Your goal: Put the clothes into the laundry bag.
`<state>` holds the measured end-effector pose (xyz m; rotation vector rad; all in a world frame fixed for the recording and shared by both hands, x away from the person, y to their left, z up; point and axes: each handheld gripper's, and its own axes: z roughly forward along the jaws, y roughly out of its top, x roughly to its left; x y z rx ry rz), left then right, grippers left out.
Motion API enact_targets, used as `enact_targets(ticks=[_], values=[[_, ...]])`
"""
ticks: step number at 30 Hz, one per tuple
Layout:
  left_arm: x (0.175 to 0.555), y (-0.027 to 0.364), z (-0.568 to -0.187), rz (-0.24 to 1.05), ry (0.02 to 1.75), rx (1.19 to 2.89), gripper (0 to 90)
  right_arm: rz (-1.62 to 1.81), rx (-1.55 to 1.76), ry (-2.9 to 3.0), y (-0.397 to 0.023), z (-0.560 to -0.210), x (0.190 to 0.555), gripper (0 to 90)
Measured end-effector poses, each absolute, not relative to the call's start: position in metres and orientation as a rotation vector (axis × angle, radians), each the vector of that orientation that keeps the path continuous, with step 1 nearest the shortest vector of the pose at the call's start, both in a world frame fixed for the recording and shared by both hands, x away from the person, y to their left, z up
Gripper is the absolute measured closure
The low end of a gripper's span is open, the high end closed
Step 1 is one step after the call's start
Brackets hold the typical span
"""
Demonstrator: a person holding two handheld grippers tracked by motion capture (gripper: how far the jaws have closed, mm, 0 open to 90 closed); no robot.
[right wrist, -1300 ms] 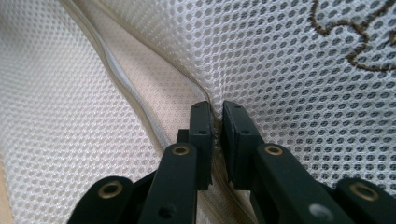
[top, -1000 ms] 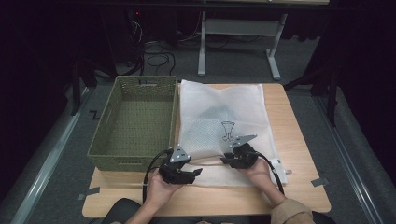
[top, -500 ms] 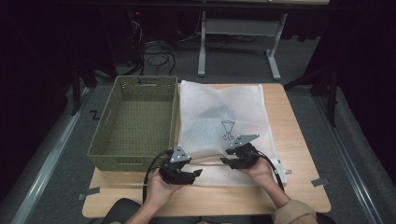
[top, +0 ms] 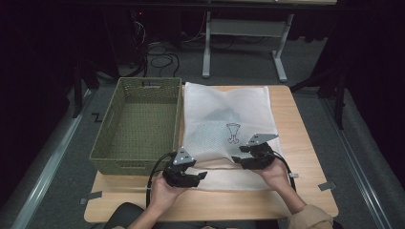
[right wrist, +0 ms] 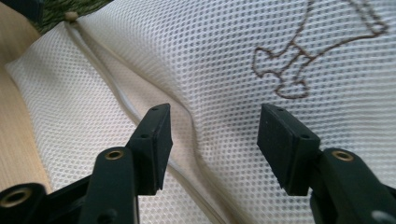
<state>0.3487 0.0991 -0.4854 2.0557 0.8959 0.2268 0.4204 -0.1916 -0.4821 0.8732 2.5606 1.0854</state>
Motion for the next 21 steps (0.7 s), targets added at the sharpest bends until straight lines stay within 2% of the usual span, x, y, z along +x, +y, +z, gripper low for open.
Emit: enact_targets(ticks=[3, 21], values=[[0.351, 0.100, -0.486, 0.222, 0.907, 2.056, 38.5, 1.097, 0.909, 2.526, -0.198, -0.477, 0.419, 41.6], [0.350, 0.101, -0.484, 0.210, 0.907, 2.040, 38.5, 1.129, 0.915, 2.499, -0.222, -0.463, 0.409, 40.8]])
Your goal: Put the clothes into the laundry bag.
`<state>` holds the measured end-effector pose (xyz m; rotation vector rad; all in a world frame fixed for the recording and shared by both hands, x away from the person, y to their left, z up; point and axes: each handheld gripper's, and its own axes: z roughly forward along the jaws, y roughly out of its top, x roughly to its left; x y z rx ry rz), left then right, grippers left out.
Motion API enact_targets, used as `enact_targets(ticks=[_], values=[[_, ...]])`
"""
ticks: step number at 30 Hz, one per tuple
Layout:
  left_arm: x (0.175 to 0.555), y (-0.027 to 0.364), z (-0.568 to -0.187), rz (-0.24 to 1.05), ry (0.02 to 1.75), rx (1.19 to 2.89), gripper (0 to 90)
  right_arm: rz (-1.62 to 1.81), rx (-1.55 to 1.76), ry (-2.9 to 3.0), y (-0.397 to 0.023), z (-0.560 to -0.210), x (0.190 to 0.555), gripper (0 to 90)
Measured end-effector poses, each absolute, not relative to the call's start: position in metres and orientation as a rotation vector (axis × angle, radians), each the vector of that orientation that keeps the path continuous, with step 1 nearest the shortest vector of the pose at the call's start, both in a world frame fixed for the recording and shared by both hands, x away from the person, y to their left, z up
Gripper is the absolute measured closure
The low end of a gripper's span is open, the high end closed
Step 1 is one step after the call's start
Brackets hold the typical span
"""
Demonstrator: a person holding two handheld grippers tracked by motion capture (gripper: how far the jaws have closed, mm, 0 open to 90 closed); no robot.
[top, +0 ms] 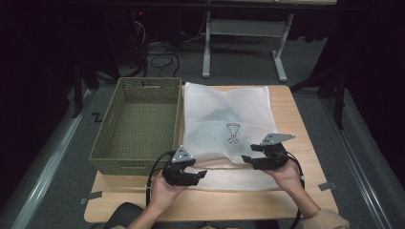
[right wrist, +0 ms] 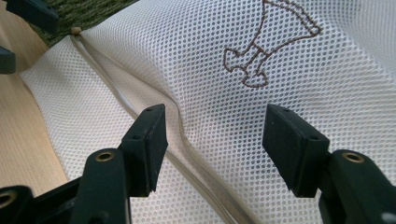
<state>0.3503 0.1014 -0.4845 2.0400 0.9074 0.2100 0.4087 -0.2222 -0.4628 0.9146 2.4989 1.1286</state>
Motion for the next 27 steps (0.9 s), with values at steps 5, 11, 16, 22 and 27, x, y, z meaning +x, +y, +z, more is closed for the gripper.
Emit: enact_targets(ticks=[5, 11, 16, 22, 27], values=[[0.349, 0.101, -0.484, 0.210, 0.903, 2.038, 38.4, 1.150, 0.917, 2.475, -0.228, -0.458, 0.404, 40.1], [0.349, 0.101, -0.484, 0.208, 0.906, 2.040, 38.5, 1.160, 0.910, 2.441, -0.238, -0.450, 0.398, 39.8], [0.349, 0.101, -0.484, 0.213, 0.904, 2.039, 38.4, 1.175, 0.913, 2.424, -0.245, -0.449, 0.394, 39.6], [0.348, 0.101, -0.484, 0.213, 0.901, 2.043, 38.3, 1.145, 0.894, 2.352, -0.253, -0.447, 0.388, 40.8], [0.348, 0.100, -0.484, 0.208, 0.889, 2.034, 38.0, 1.150, 0.936, 2.322, -0.263, -0.451, 0.385, 41.4]])
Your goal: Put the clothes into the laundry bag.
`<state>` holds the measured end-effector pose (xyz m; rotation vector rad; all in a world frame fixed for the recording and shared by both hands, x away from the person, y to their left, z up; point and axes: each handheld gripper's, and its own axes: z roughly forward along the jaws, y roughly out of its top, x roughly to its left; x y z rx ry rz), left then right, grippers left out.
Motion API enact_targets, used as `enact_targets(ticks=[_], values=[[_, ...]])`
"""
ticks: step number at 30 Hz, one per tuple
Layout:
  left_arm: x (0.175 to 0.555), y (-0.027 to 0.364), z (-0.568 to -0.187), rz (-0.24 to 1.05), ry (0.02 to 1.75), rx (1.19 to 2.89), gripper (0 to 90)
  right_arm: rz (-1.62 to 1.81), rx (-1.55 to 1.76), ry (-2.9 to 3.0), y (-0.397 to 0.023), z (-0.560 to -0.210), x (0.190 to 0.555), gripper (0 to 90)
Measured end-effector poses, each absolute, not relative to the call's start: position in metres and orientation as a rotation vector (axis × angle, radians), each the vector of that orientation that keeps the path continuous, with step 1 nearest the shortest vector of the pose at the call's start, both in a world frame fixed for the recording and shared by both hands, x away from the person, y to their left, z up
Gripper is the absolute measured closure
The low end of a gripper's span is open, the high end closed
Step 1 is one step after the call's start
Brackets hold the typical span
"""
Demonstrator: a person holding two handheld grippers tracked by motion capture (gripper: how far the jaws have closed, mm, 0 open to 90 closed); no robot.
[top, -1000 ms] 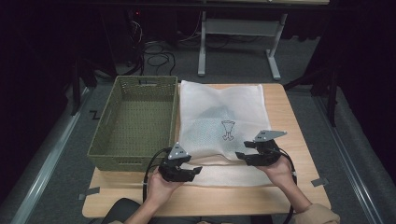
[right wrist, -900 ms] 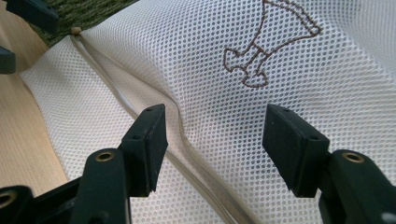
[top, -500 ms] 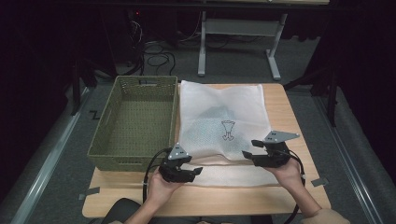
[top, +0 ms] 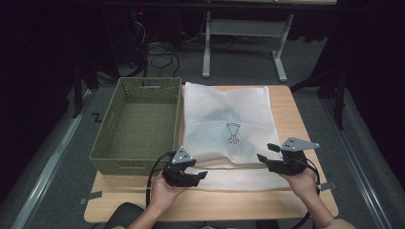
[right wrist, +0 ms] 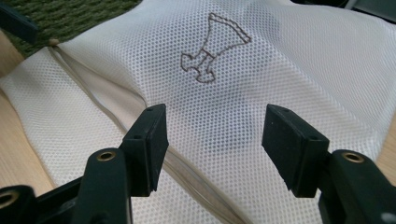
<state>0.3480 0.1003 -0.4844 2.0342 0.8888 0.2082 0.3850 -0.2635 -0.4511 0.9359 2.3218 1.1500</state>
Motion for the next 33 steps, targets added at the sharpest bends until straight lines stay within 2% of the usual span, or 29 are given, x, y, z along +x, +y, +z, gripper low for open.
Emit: enact_targets(ticks=[10, 23, 27, 33], values=[[0.348, 0.099, -0.485, 0.207, 0.889, 2.044, 38.1, 1.160, 1.022, 2.295, -0.279, -0.470, 0.382, 44.1], [0.345, 0.096, -0.487, 0.198, 0.881, 2.057, 38.1, 1.133, 1.066, 2.320, -0.280, -0.496, 0.385, 40.0], [0.344, 0.096, -0.488, 0.204, 0.879, 2.061, 38.1, 1.144, 1.101, 2.302, -0.283, -0.502, 0.382, 43.1], [0.343, 0.095, -0.491, 0.198, 0.882, 2.068, 38.1, 1.101, 1.099, 2.299, -0.286, -0.511, 0.381, 43.3]])
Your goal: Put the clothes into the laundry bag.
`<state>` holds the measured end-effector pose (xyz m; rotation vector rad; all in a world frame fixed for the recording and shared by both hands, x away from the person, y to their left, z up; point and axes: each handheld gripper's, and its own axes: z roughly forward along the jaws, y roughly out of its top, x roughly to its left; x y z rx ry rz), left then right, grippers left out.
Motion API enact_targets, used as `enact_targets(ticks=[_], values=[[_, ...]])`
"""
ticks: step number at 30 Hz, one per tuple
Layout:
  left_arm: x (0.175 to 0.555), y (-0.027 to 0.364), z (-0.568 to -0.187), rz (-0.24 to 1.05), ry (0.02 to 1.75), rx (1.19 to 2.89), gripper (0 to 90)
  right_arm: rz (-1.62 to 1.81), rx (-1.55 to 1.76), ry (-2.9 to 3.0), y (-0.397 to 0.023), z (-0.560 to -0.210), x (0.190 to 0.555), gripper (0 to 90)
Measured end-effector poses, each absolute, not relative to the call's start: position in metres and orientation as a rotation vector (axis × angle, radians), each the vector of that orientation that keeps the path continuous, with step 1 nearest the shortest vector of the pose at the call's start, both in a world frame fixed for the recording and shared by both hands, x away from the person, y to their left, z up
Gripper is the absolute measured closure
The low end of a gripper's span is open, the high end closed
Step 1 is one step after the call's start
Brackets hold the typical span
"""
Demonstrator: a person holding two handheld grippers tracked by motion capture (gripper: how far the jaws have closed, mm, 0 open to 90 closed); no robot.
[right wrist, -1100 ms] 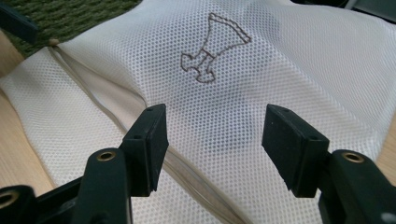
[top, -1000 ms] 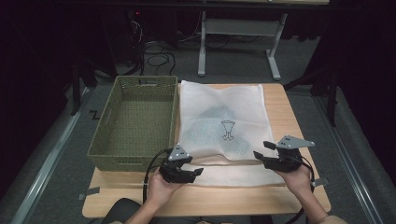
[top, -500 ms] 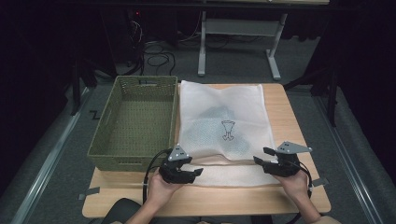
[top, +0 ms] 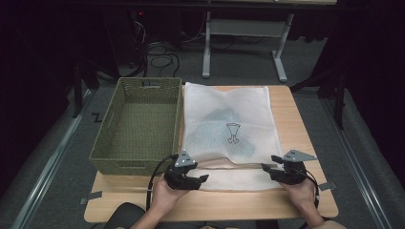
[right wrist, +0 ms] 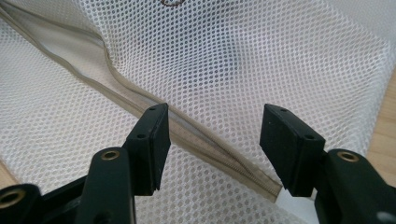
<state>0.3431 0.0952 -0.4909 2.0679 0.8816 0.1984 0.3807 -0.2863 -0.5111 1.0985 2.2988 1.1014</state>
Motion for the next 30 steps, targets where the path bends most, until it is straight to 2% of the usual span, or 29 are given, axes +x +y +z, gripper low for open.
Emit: enact_targets(ticks=[10, 30], values=[[0.343, 0.093, -0.494, 0.177, 0.885, 2.075, 38.0, 1.033, 0.979, 2.400, -0.272, -0.523, 0.376, 43.8], [0.344, 0.091, -0.496, 0.181, 0.881, 2.100, 37.8, 1.070, 1.005, 2.388, -0.273, -0.525, 0.376, 41.7]])
